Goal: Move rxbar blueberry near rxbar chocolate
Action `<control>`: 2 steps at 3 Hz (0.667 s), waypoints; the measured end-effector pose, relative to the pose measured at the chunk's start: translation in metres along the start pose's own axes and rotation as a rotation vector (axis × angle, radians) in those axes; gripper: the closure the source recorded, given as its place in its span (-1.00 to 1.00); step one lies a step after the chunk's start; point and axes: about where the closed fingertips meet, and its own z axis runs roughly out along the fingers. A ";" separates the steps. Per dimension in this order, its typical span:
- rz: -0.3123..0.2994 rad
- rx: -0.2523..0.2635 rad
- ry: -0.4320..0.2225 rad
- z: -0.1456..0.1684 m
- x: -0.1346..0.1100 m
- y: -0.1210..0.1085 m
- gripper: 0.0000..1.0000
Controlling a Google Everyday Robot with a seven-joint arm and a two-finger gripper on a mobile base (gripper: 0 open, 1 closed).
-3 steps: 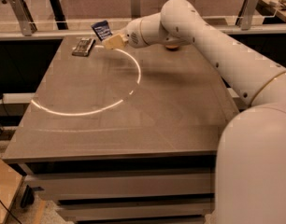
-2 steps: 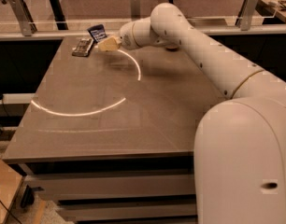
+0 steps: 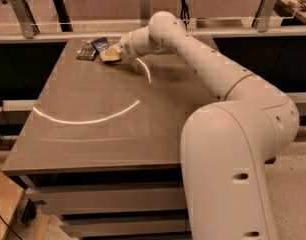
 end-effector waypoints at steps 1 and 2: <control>0.014 0.009 0.009 0.008 0.004 -0.003 -0.74; 0.012 0.051 -0.040 -0.005 -0.007 -0.005 -1.00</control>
Offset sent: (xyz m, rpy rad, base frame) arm 0.0033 -0.0214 0.0404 0.0841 -0.1201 -0.1436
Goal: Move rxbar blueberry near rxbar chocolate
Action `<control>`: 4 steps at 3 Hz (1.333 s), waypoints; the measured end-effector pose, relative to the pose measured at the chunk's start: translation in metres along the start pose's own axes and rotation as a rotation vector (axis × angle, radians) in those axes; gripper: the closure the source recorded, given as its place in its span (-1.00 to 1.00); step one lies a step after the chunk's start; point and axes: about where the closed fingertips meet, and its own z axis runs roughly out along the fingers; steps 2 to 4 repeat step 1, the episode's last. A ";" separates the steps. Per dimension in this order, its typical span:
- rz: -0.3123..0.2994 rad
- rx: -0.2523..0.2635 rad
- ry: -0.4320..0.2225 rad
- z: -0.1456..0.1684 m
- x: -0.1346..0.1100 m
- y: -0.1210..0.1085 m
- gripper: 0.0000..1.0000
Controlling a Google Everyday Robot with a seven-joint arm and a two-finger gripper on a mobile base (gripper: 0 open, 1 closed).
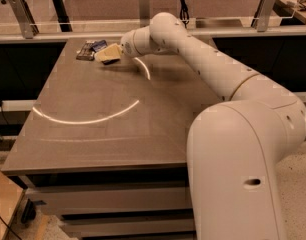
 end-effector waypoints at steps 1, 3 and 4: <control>0.001 0.012 -0.013 0.003 -0.002 -0.002 -1.00; 0.001 0.012 -0.013 0.003 -0.002 -0.002 -1.00; 0.001 0.012 -0.013 0.003 -0.002 -0.002 -1.00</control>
Offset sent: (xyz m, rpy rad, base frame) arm 0.0000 0.0000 0.0000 0.0000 0.0000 0.0000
